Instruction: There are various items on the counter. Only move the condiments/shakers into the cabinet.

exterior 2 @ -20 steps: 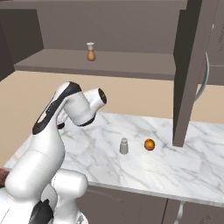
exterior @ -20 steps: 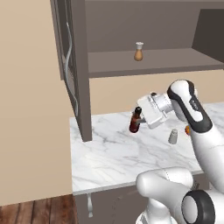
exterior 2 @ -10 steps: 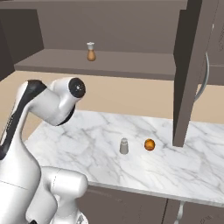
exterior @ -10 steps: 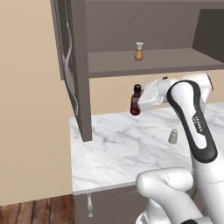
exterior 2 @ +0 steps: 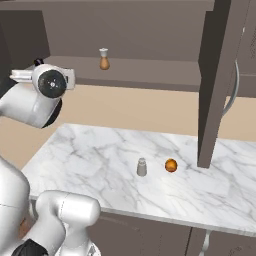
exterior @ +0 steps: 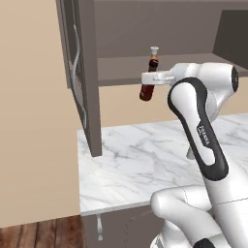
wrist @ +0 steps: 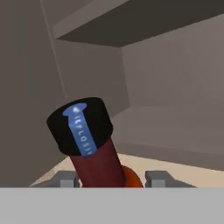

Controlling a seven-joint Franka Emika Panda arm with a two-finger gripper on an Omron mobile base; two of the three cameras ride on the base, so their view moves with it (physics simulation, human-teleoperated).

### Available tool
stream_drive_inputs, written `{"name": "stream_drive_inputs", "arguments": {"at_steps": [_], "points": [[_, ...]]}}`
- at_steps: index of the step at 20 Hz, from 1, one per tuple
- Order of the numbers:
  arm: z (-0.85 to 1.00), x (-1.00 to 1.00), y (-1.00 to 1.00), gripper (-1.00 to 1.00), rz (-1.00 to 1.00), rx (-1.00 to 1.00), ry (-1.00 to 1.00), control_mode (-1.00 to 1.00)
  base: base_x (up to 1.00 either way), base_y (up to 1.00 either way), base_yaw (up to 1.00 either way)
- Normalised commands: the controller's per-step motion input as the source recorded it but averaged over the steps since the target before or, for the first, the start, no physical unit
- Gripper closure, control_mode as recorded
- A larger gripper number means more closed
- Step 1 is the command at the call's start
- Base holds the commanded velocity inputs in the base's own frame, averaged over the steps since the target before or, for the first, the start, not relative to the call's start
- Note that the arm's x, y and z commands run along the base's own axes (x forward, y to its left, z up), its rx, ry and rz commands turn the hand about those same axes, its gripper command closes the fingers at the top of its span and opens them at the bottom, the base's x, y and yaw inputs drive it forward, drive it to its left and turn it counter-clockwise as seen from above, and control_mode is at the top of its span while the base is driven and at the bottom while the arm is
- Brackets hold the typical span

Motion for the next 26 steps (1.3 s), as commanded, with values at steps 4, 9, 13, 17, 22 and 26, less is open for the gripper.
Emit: {"name": "stream_drive_inputs", "arguments": {"at_steps": [4,9,13,17,22,26], "points": [[0.87,0.29,0.0,1.0,-0.24,0.18,0.17,-1.0,0.0,0.0,0.0],[0.07,0.09,0.01,1.0,-0.04,-0.01,0.02,-1.0,0.0,0.0,0.0],[0.0,0.32,0.0,1.0,-0.03,-0.01,-0.01,-1.0,0.0,0.0,0.0],[0.0,0.71,0.0,1.0,-0.1,-0.04,0.0,-1.0,0.0,0.0,0.0],[0.0,0.82,0.0,1.0,-0.14,-0.01,0.0,-1.0,0.0,0.0,0.0],[0.0,0.79,0.0,1.0,-0.13,0.0,0.0,-1.0,0.0,0.0,0.0]]}}
